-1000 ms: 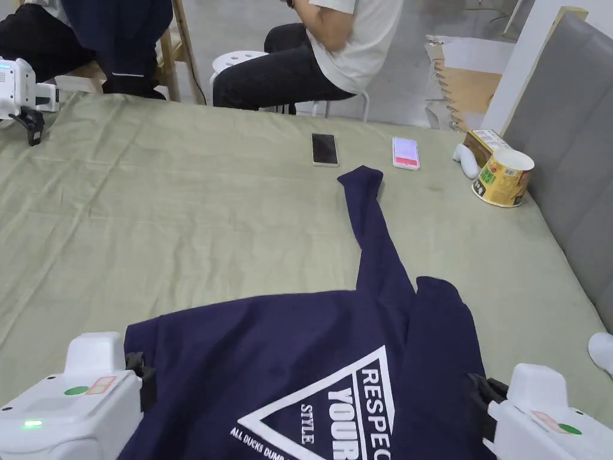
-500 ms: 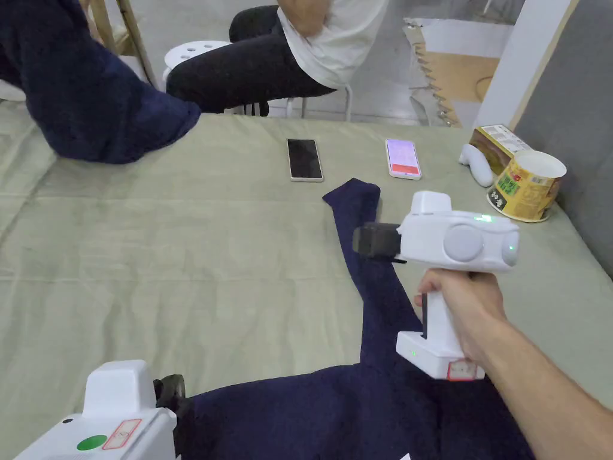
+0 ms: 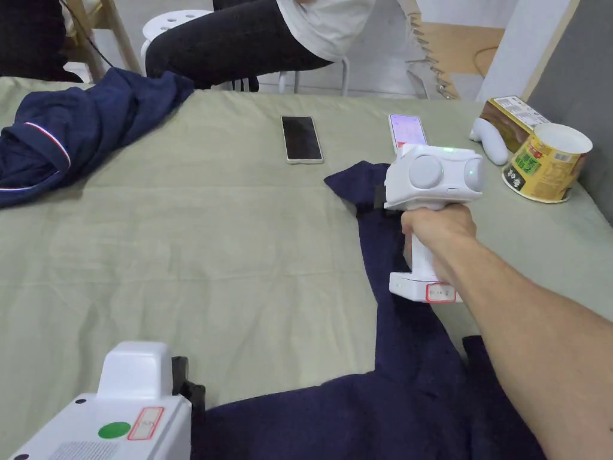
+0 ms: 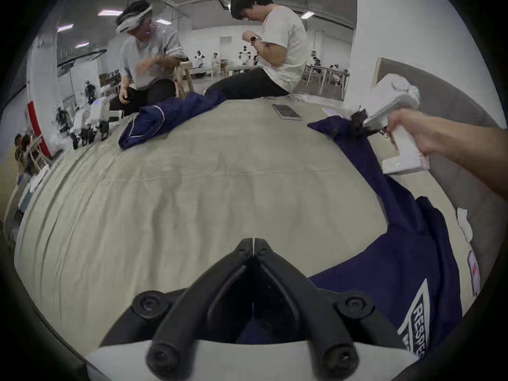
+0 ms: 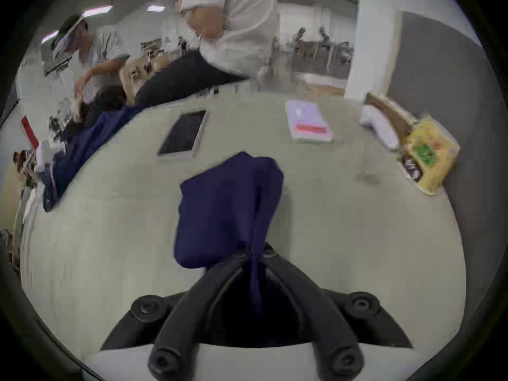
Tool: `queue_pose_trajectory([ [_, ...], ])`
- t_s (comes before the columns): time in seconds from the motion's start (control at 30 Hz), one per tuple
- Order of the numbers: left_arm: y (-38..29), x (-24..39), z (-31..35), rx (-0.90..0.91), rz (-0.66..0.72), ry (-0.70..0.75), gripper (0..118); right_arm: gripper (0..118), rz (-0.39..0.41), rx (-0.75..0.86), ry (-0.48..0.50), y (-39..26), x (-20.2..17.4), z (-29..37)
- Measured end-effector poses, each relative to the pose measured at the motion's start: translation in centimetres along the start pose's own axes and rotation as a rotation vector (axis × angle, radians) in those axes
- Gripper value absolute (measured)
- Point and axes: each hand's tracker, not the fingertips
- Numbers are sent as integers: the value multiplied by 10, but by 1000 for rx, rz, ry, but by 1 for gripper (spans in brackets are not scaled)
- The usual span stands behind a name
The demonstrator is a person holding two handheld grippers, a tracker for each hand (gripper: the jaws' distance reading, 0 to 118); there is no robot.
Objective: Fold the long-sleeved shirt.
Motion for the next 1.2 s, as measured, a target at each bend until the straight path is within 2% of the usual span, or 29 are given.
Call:
queue_pose_trajectory([
  [0.03,1,-1,8,-2,6,-23,4,1,-12,12,93,4,7,17],
  [0.07,1,-1,18,12,16,-26,4,1,-22,34,138,-10,9,37],
  [0.13,0,0,40,47,5,-16,4,1,-1,119,106,-19,14,83],
  [0.23,-5,1,77,70,18,-17,4,1,61,163,125,-53,19,152],
  [0.37,-23,2,123,89,7,1,4,1,75,213,121,-119,29,224],
  [0.4,-28,1,134,94,16,-2,4,1,131,198,106,-136,29,236],
  [0.47,-44,-3,157,102,26,-2,4,1,126,244,44,-188,25,272],
  [0.5,-51,-5,165,106,32,-1,4,1,152,213,70,-208,26,283],
  [0.57,-67,-10,183,90,49,4,4,1,100,220,47,-262,26,307],
  [0.6,-76,-12,188,86,58,2,4,1,123,186,57,-280,25,314],
  [0.73,-109,-16,203,41,85,14,4,1,110,73,49,-360,24,322],
  [0.8,-123,-17,206,8,132,-12,4,1,158,7,80,-389,23,318],
  [0.83,-130,-16,207,2,143,-12,4,1,147,-9,64,-399,22,317],
  [0.9,-139,-13,207,-10,151,-14,4,1,145,-16,73,-409,24,320],
  [1.0,-147,-7,207,-28,145,-24,4,1,92,-15,73,-417,28,333],
  [1.1,-149,-2,201,-39,144,-32,4,2,129,-45,84,-423,27,332],
  [1.13,-148,1,200,-39,142,-37,4,8,147,-71,117,-422,30,329],
  [1.17,-147,4,199,-39,134,-41,4,29,139,-88,148,-422,32,328],
  [1.2,-145,6,198,-37,124,-44,4,65,123,-91,135,-421,35,329],
])
